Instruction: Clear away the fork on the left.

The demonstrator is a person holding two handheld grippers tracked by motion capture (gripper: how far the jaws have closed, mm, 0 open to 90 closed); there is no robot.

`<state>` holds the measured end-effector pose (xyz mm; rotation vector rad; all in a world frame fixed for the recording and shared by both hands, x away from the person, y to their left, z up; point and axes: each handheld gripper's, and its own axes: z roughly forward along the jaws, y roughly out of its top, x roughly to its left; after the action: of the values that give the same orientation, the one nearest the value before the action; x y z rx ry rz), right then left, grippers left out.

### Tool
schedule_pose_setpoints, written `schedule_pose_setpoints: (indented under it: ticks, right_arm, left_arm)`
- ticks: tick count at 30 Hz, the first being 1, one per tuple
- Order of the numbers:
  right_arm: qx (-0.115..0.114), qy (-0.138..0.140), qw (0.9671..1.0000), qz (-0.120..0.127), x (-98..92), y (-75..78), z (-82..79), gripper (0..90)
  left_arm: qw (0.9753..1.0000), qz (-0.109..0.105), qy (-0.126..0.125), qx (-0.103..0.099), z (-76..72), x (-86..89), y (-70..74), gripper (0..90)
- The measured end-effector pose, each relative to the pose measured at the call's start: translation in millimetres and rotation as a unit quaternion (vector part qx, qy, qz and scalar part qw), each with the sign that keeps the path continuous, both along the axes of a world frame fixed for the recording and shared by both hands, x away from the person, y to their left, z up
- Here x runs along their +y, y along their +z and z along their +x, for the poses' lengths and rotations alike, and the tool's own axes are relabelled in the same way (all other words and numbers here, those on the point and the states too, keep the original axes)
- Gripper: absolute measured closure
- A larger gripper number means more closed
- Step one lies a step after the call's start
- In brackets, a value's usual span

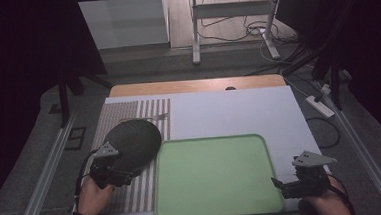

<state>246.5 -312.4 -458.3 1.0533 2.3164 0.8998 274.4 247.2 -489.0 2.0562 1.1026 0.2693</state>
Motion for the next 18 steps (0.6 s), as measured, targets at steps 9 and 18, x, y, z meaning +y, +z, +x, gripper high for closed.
schedule_pose_setpoints:
  ticks: [9, 18]
  right_arm:
    - [0.0, 0.001, 1.0, -0.004, 0.7, -0.2, 0.0, 0.0]
    - [0.0, 0.0, 1.0, -0.005, 0.8, -0.3, 0.1, 0.0]
  left_arm:
    - [0.9999, 0.008, 0.006, 0.012, 24.8, 3.2, -0.4, 0.0]
    - [0.9993, 0.013, 0.031, 0.018, 44.2, 8.3, -1.0, 0.0]
